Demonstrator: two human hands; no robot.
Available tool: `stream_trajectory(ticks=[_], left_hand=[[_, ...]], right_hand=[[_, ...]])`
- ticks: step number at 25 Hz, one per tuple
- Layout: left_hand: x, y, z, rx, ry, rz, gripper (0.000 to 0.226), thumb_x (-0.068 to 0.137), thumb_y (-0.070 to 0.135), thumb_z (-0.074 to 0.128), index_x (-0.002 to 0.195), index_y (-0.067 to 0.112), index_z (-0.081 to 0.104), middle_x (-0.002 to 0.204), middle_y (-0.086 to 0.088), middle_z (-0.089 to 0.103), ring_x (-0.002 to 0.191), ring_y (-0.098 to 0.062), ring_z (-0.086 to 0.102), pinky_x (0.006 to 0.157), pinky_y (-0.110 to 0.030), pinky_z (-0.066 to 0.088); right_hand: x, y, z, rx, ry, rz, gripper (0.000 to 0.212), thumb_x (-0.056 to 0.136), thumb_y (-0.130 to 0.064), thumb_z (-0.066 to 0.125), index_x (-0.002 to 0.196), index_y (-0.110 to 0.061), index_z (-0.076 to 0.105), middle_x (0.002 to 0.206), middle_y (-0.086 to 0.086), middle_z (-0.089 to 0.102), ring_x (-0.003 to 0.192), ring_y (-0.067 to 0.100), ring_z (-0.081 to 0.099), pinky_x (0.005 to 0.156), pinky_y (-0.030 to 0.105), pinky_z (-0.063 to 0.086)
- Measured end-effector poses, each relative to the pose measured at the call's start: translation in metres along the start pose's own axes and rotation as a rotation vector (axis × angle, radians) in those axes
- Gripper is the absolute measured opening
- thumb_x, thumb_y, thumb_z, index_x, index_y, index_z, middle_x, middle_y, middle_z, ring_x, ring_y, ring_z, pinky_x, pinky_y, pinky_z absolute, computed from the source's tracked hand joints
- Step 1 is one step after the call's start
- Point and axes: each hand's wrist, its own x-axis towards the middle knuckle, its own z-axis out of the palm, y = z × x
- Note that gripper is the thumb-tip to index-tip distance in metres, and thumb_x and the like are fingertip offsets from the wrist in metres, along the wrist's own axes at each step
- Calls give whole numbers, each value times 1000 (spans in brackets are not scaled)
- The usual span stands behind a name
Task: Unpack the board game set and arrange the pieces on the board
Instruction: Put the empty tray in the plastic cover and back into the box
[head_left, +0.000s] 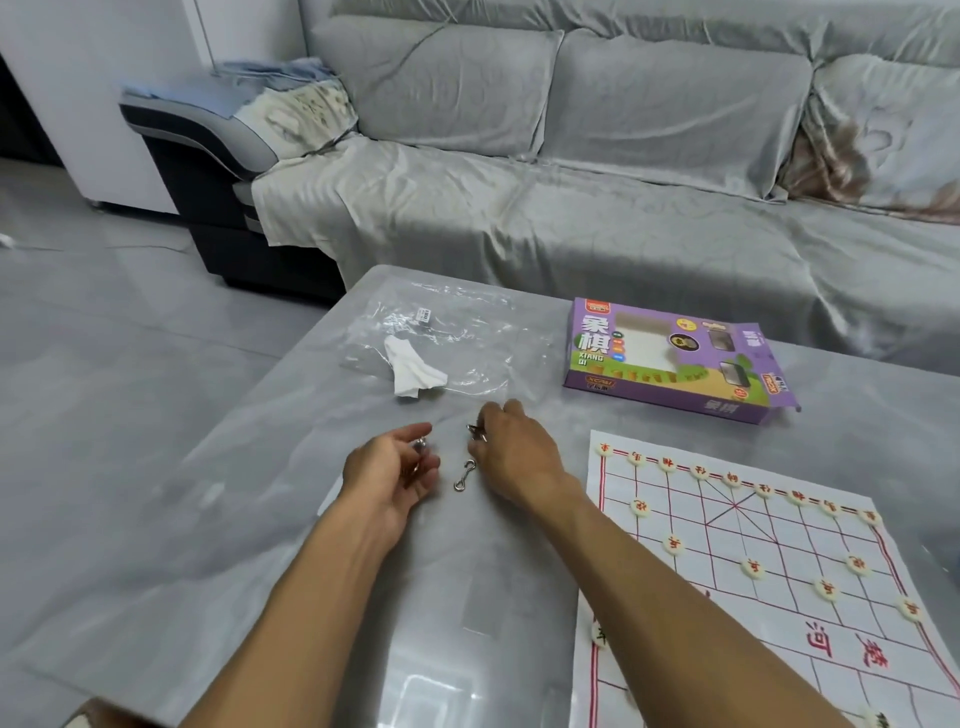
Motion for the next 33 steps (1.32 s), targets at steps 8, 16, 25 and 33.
stream_trajectory(ticks=[8, 16, 25, 33], left_hand=[[-8, -24, 11, 1238, 82, 493, 25, 76, 35, 74, 92, 19, 65, 91, 6, 62, 92, -19, 61, 72, -25, 41], [-7, -44, 25, 1553, -21, 655, 14, 93, 12, 48, 104, 8, 54, 114, -12, 51, 107, -31, 51, 82, -33, 41], [0, -29, 19, 598, 33, 287, 24, 91, 2, 43, 98, 14, 61, 80, -13, 67, 67, -26, 64, 59, -29, 54], [-8, -13, 18, 139, 29, -6, 30, 87, -2, 37, 107, 2, 60, 77, -12, 65, 62, -21, 63, 54, -26, 47]], right_hand=[[-12, 9, -8, 314, 27, 156, 17, 90, -11, 47, 95, -8, 63, 97, 12, 67, 89, 29, 61, 77, 32, 44], [-43, 29, -42, 1453, -160, 511, 20, 85, 3, 50, 97, -4, 65, 77, 12, 61, 59, 20, 57, 54, 29, 49], [-50, 32, -12, 266, -8, -16, 18, 87, -30, 64, 102, -20, 67, 99, 4, 66, 92, 21, 60, 75, 27, 44], [-37, 23, -7, 85, 19, -96, 22, 91, -33, 58, 106, -18, 63, 106, 9, 65, 98, 28, 58, 76, 33, 44]])
